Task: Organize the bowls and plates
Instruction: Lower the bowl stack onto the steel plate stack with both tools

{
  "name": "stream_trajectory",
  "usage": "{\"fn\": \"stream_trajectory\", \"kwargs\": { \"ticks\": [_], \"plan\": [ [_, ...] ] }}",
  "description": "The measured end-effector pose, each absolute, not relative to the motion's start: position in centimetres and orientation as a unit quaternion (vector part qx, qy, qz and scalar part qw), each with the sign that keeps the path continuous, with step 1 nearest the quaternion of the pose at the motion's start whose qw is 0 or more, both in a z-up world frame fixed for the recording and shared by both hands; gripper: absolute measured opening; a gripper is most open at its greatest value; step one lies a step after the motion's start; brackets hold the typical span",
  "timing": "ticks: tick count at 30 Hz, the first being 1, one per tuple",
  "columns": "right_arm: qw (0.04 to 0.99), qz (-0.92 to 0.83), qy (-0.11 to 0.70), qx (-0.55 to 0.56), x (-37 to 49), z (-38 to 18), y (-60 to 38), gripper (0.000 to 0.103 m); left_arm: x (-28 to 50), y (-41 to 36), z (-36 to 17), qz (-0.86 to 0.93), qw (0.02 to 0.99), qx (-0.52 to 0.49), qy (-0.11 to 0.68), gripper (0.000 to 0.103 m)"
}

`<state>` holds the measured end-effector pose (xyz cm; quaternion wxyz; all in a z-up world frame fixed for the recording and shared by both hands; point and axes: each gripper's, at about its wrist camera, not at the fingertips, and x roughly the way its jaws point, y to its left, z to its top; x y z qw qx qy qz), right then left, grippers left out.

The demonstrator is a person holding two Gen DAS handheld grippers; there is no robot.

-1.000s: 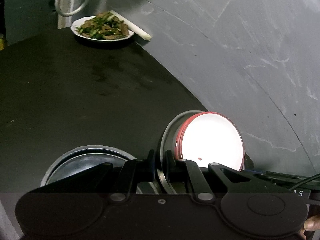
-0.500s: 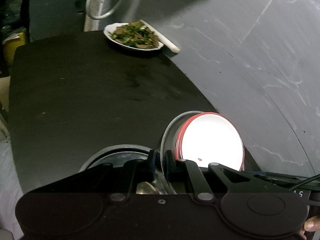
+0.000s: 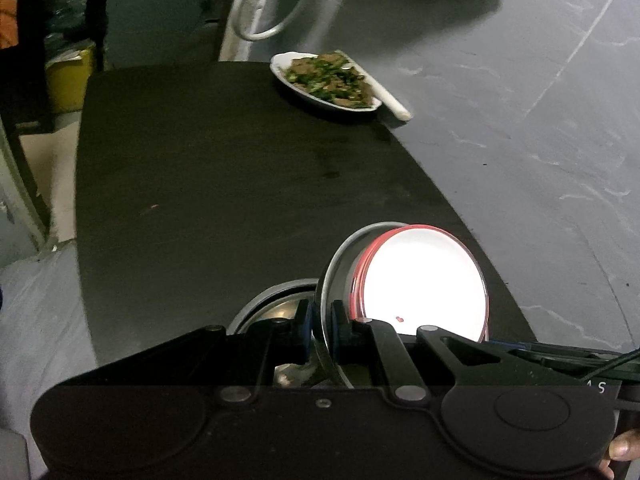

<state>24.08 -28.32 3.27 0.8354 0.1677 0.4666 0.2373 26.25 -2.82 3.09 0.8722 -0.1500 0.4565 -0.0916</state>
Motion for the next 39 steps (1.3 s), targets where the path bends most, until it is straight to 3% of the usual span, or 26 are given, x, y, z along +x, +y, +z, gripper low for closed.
{"fn": "stream_trajectory", "kwargs": {
  "ticks": [39],
  "plan": [
    [0.793, 0.271, 0.531, 0.127, 23.3, 0.9, -24.2, 0.022, 23.9, -0.2, -0.2, -0.043, 0.849, -0.185, 0.492, 0.009]
  ]
}}
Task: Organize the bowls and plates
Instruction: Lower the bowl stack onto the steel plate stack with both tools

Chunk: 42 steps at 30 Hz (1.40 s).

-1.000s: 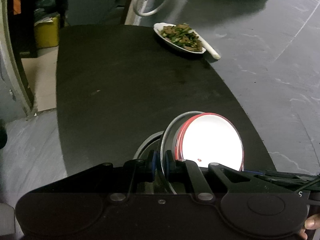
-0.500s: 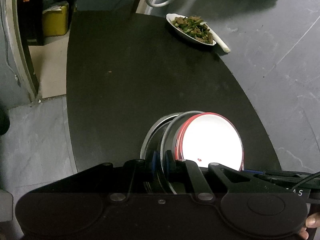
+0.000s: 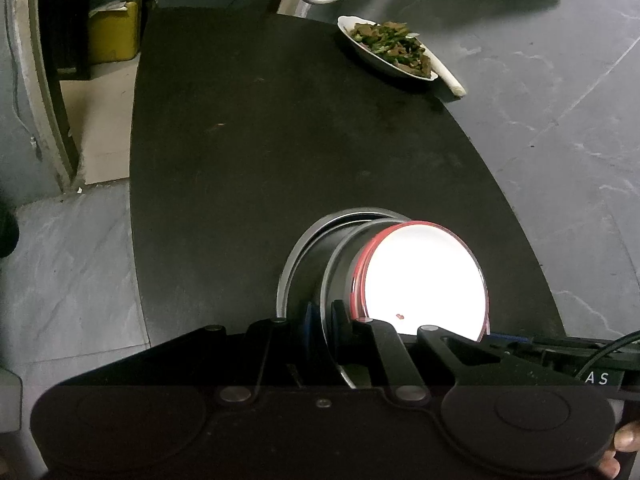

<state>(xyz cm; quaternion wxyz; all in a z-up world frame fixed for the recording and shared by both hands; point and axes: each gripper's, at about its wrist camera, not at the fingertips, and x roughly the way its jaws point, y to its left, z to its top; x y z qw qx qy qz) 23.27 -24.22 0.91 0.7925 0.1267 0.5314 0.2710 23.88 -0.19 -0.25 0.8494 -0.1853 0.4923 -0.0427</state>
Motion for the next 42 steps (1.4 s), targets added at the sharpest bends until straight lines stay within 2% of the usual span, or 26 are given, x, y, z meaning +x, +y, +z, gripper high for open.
{"fn": "stream_trajectory", "kwargs": {
  "ticks": [25, 34, 42],
  "plan": [
    [0.804, 0.281, 0.516, 0.089, 22.8, 1.2, -23.6, 0.024, 22.9, -0.9, 0.1, -0.024, 0.865, -0.165, 0.473, 0.010],
    [0.814, 0.280, 0.503, 0.069, 22.3, 1.8, -23.4, 0.024, 22.7, -1.1, 0.5, -0.017, 0.871, -0.151, 0.467, 0.016],
    [0.821, 0.276, 0.493, 0.075, 22.2, 2.0, -23.9, 0.029, 22.4, -1.3, 0.7, -0.013, 0.872, -0.149, 0.465, 0.017]
  ]
}}
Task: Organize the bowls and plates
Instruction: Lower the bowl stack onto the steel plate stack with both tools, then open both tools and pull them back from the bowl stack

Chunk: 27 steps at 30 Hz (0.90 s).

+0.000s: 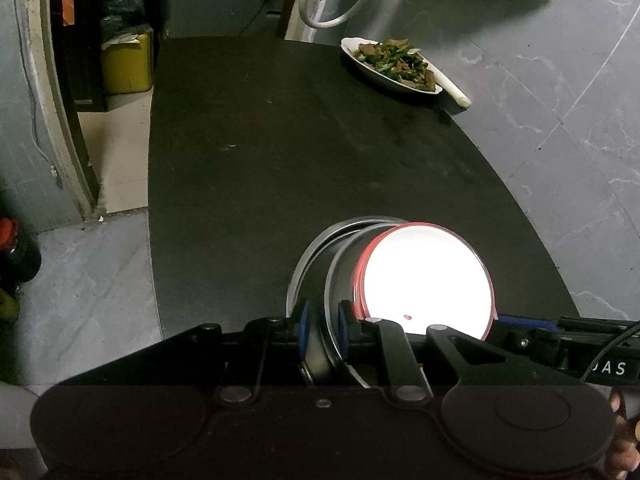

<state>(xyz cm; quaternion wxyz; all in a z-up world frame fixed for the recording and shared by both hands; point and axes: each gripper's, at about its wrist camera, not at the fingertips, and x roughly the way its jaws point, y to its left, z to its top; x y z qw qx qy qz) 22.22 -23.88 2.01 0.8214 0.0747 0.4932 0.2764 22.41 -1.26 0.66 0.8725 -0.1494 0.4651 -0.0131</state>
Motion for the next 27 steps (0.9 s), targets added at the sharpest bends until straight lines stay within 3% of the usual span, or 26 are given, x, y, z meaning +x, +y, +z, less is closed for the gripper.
{"fn": "stream_trajectory", "kwargs": {
  "ticks": [5, 9, 19, 27],
  "plan": [
    [0.824, 0.274, 0.490, 0.074, 22.2, 2.0, -24.0, 0.034, 22.3, -1.3, 0.8, -0.010, 0.874, -0.149, 0.463, 0.019],
    [0.830, 0.268, 0.485, 0.070, 22.1, 2.2, -24.2, 0.038, 22.2, -1.4, 1.0, 0.016, 0.878, -0.130, 0.460, 0.044],
    [0.837, 0.262, 0.476, 0.070, 22.0, 2.4, -24.5, 0.049, 21.7, -0.8, 1.4, 0.029, 0.881, -0.135, 0.453, 0.055],
    [0.846, 0.255, 0.463, 0.069, 21.6, 2.7, -25.1, 0.062, 21.2, -0.7, 1.9, 0.046, 0.885, -0.139, 0.442, 0.076]
  ]
}}
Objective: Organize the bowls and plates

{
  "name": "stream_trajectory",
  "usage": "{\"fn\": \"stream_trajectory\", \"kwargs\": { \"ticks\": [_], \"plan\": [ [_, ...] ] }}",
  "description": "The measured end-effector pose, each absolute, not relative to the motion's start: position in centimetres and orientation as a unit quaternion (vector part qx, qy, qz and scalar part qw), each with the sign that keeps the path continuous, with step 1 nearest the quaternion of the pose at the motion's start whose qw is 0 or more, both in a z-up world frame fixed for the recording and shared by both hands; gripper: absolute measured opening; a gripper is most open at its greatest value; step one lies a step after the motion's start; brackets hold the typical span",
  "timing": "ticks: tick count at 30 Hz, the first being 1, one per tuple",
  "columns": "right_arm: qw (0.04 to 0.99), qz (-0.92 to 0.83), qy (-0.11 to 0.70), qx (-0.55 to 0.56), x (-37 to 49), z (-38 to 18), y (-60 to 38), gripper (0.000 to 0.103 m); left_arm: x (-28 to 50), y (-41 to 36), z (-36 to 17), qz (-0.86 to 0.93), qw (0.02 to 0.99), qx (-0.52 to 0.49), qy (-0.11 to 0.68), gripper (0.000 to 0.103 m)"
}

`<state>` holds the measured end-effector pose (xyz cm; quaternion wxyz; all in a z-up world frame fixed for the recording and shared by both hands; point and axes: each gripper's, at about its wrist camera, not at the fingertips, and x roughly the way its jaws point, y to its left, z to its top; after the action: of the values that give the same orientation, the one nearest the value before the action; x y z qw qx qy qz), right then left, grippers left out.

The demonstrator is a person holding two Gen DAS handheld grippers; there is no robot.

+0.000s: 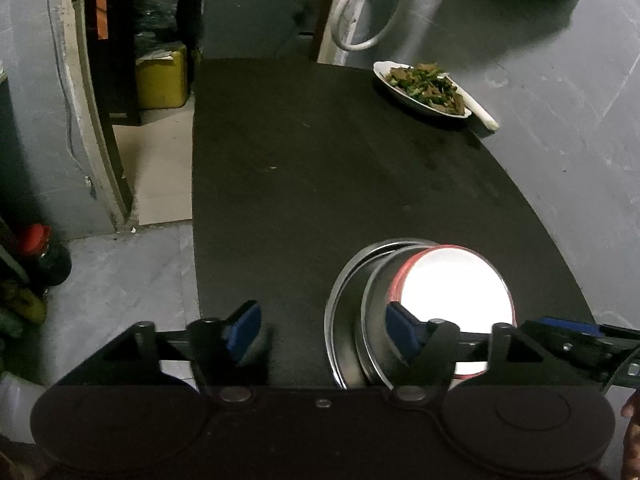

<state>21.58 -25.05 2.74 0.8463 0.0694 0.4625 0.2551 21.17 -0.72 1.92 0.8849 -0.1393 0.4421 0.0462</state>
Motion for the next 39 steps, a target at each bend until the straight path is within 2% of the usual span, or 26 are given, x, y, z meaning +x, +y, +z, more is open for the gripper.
{"fn": "stream_trajectory", "kwargs": {
  "ticks": [2, 7, 16, 19, 26, 39],
  "plan": [
    [0.848, 0.257, 0.457, 0.073, 21.4, 2.9, -25.3, 0.074, 21.1, -0.7, 2.1, 0.053, 0.886, -0.137, 0.440, 0.077],
    [0.857, 0.264, 0.438, 0.069, 21.2, 3.6, -25.3, 0.083, 20.7, -0.5, 2.5, 0.049, 0.889, -0.148, 0.430, 0.090],
    [0.862, 0.265, 0.425, 0.074, 21.0, 4.0, -25.4, 0.087, 20.3, -0.8, 3.1, 0.046, 0.895, -0.147, 0.420, 0.095],
    [0.865, 0.262, 0.420, 0.078, 20.9, 4.1, -25.7, 0.089, 20.1, -0.8, 3.3, 0.048, 0.898, -0.149, 0.412, 0.100],
    [0.873, 0.250, 0.408, 0.089, 20.7, 4.4, -26.5, 0.102, 19.4, -0.8, 3.6, 0.049, 0.902, -0.161, 0.396, 0.102],
    [0.897, 0.223, 0.371, 0.083, 19.2, 4.7, -27.4, 0.103, 17.9, -0.9, 4.3, 0.054, 0.912, -0.155, 0.377, 0.102]
  ]
}}
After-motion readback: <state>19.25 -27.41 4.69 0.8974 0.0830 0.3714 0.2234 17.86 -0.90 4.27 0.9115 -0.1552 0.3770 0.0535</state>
